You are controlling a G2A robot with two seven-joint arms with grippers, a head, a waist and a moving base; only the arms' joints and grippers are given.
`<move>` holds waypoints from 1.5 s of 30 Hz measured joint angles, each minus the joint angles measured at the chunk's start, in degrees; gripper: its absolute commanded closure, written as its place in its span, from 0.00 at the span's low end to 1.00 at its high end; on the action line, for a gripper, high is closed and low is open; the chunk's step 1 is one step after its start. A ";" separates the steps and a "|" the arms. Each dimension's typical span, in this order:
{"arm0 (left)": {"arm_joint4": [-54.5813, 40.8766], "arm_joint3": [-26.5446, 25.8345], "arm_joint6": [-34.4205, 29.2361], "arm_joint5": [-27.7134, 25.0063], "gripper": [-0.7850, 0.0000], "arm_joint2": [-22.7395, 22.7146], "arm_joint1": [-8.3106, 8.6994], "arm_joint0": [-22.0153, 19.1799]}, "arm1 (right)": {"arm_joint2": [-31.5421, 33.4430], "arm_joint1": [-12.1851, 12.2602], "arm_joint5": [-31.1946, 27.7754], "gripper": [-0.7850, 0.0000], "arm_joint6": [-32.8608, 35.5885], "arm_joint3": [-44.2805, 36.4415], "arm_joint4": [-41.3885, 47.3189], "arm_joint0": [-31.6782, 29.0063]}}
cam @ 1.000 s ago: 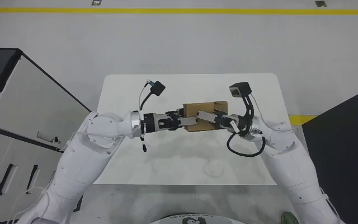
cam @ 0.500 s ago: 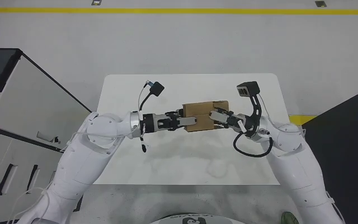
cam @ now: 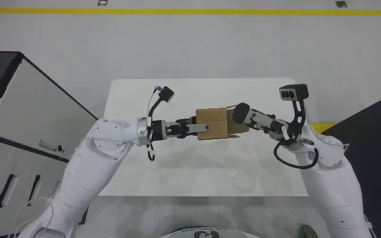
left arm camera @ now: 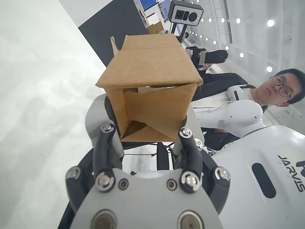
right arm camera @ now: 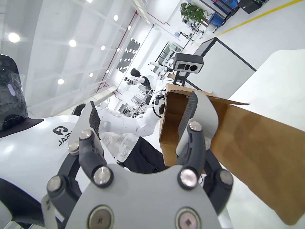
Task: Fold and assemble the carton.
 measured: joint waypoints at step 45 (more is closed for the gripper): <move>-23.60 3.44 -5.63 -8.65 1.00 4.01 -2.20 -1.18 | 8.08 -0.02 -4.12 0.00 -0.33 -2.13 15.24 -4.36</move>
